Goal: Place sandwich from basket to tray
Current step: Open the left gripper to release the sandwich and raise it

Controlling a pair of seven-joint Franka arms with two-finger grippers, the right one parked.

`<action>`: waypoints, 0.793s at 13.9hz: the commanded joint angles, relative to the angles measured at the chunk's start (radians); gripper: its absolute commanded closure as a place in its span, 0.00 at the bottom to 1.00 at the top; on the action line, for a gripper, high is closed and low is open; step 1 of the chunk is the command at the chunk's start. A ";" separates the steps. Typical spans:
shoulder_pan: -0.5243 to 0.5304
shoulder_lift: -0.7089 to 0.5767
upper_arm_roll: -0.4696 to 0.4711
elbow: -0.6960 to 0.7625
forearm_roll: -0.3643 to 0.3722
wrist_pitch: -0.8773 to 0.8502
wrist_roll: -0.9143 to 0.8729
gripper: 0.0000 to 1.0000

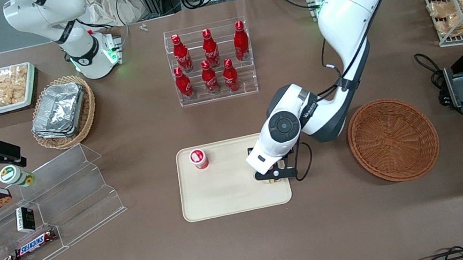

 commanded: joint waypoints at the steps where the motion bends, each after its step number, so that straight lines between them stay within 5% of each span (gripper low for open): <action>1: 0.000 -0.012 0.004 0.032 0.000 -0.070 -0.011 0.01; 11: 0.158 -0.296 0.006 0.026 -0.001 -0.488 0.145 0.01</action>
